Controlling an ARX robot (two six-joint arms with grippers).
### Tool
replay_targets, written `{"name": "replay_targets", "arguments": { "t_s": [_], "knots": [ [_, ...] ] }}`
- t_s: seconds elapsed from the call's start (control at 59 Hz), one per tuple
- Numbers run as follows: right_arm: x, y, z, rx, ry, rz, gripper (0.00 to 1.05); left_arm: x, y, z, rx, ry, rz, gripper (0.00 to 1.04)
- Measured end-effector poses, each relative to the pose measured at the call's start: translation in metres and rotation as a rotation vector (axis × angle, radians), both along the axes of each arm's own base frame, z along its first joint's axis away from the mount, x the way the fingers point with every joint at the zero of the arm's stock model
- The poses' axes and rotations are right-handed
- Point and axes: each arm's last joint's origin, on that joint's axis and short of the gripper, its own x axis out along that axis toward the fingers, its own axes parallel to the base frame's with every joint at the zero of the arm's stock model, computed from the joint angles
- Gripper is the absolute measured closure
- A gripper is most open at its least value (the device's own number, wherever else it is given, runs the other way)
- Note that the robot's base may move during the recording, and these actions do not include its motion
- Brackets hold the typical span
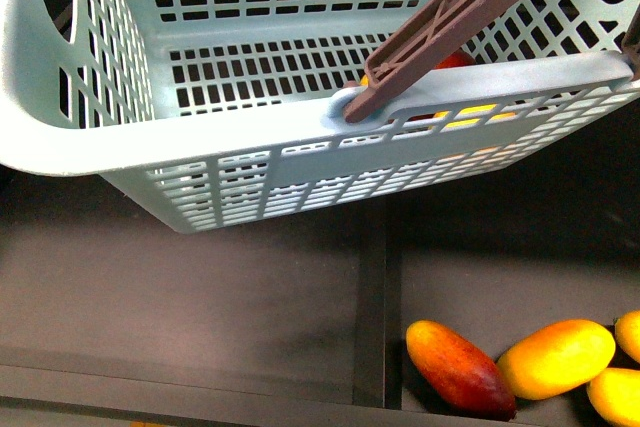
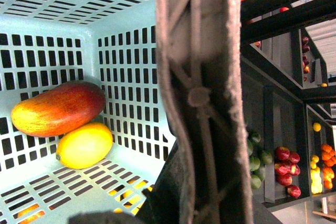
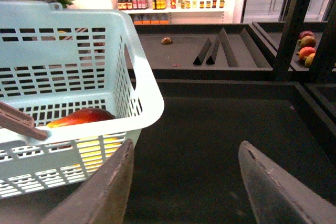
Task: Pick lemon and mango into basket
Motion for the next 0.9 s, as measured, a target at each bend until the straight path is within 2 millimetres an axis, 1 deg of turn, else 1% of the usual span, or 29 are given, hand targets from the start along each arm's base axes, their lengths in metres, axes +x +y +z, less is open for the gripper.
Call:
{"name": "replay_targets", "arguments": {
  "t_s": [0.017,0.051,0.068,0.119,0.152,0.186,0.271,0.712,0.728,0.762,0.796,0.813,0.83,0.847,0.864,0.898],
  "knots": [
    [0.0,0.0,0.0,0.0,0.0,0.0,0.33,0.0,0.0,0.0,0.0,0.0,0.0,1.0],
    [0.0,0.0,0.0,0.0,0.0,0.0,0.29,0.0,0.0,0.0,0.0,0.0,0.0,1.0],
    [0.0,0.0,0.0,0.0,0.0,0.0,0.25,0.0,0.0,0.0,0.0,0.0,0.0,1.0],
    [0.0,0.0,0.0,0.0,0.0,0.0,0.19,0.0,0.0,0.0,0.0,0.0,0.0,1.0],
    [0.0,0.0,0.0,0.0,0.0,0.0,0.12,0.0,0.0,0.0,0.0,0.0,0.0,1.0],
    [0.0,0.0,0.0,0.0,0.0,0.0,0.08,0.0,0.0,0.0,0.0,0.0,0.0,1.0],
    [0.0,0.0,0.0,0.0,0.0,0.0,0.09,0.0,0.0,0.0,0.0,0.0,0.0,1.0],
    [0.0,0.0,0.0,0.0,0.0,0.0,0.09,0.0,0.0,0.0,0.003,0.0,0.009,1.0],
    [0.0,0.0,0.0,0.0,0.0,0.0,0.09,0.0,-0.001,-0.001,0.015,0.003,0.028,1.0],
    [0.0,0.0,0.0,0.0,0.0,-0.003,0.09,-0.001,-0.004,0.0,0.072,0.032,0.122,1.0],
    [0.0,0.0,0.0,0.0,0.0,0.001,0.09,-0.001,-0.008,0.001,0.147,0.066,0.293,1.0],
    [0.0,0.0,0.0,0.0,0.0,0.001,0.09,-0.001,-0.009,0.001,0.154,0.075,0.337,1.0],
    [0.0,0.0,0.0,0.0,0.0,0.001,0.09,-0.002,-0.01,0.0,0.158,0.095,0.452,1.0],
    [0.0,0.0,0.0,0.0,0.0,0.001,0.09,-0.002,-0.01,-0.001,0.17,0.091,0.463,1.0],
    [0.0,0.0,0.0,0.0,0.0,0.001,0.09,-0.002,-0.011,-0.002,0.169,0.094,0.539,1.0],
    [0.0,0.0,0.0,0.0,0.0,0.0,0.09,-0.001,-0.011,-0.004,0.175,0.074,0.619,1.0]
  ]
}}
